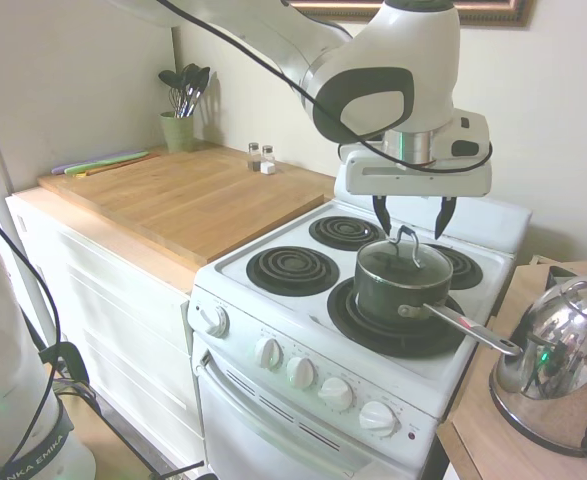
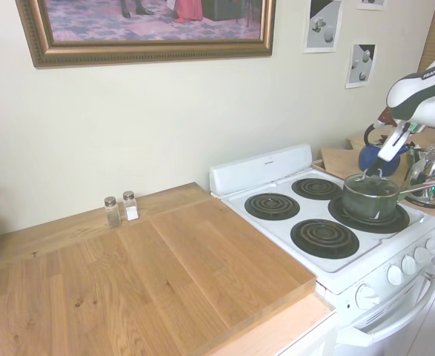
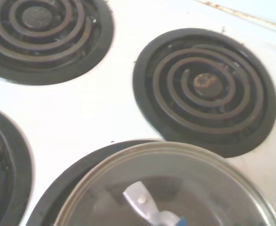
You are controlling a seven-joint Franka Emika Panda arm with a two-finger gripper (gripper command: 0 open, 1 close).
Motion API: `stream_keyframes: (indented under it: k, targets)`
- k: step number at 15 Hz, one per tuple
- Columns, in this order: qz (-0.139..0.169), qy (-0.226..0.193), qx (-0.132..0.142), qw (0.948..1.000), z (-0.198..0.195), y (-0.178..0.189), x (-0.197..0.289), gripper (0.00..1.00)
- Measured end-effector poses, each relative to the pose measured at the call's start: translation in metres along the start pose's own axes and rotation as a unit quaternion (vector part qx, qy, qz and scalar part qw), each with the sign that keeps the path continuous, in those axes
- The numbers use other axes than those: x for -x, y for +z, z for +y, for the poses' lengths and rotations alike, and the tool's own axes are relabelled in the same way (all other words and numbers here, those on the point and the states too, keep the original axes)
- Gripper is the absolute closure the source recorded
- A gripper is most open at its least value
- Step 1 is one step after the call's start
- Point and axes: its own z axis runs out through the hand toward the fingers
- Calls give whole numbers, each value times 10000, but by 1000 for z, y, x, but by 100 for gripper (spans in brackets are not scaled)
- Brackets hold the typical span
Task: Uncover the lid of the pot
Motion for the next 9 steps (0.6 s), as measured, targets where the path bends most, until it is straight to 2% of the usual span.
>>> stream_keyframes:
  k: [5, 9]
  targets:
    - [-132, -15, -25, 9999, -2, 5, 5, 100]
    - [-118, 11, -12, 9999, 3, 3, 5, 100]
